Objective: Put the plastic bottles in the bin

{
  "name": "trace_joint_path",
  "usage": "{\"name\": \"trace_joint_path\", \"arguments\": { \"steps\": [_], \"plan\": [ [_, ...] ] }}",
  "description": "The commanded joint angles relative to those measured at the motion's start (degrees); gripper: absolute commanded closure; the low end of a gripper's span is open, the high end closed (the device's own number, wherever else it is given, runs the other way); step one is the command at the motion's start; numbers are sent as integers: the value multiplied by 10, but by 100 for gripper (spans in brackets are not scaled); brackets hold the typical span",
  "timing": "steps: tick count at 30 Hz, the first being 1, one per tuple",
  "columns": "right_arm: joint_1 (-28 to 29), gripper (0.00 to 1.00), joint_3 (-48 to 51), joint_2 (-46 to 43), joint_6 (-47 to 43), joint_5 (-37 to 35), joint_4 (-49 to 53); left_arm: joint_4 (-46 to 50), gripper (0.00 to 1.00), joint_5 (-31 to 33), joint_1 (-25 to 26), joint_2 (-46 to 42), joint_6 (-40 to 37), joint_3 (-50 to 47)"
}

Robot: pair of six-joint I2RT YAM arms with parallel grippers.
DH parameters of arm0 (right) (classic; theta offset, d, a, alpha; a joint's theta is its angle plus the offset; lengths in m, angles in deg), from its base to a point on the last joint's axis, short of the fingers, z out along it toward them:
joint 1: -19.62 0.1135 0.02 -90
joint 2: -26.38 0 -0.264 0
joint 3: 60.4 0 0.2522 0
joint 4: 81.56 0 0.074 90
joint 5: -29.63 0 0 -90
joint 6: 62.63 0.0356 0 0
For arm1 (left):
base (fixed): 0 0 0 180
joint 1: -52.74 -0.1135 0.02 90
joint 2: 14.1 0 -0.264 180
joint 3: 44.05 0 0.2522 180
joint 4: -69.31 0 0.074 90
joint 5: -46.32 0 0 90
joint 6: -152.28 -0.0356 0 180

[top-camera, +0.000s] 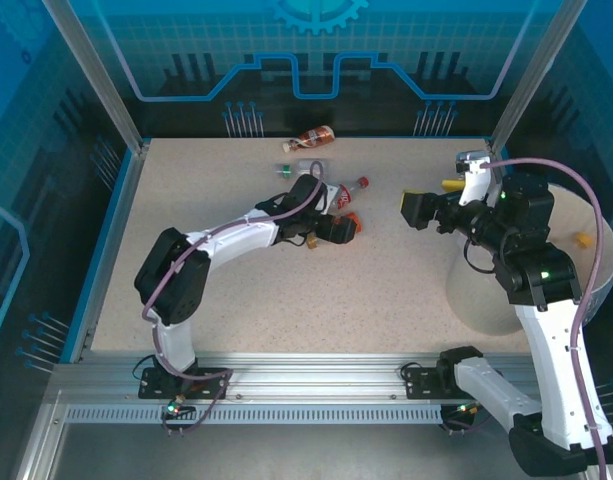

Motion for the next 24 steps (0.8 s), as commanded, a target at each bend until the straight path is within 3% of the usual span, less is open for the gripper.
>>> {"name": "trace_joint_path", "arguments": {
  "steps": [1, 7, 16, 24],
  "plan": [
    [9, 0, 6, -11, -12, -14, -13, 58, 1, 24, 8, 39, -63, 43],
    [12, 0, 7, -12, -16, -18, -7, 105, 2, 50, 20, 96, -96, 95],
    [13, 0, 16, -10, -15, -16, -9, 143, 12, 89, 58, 150, -122, 126],
    [13, 0, 38, -16, 9, -30, -29, 142, 35, 148, 68, 162, -86, 114]
  ]
}}
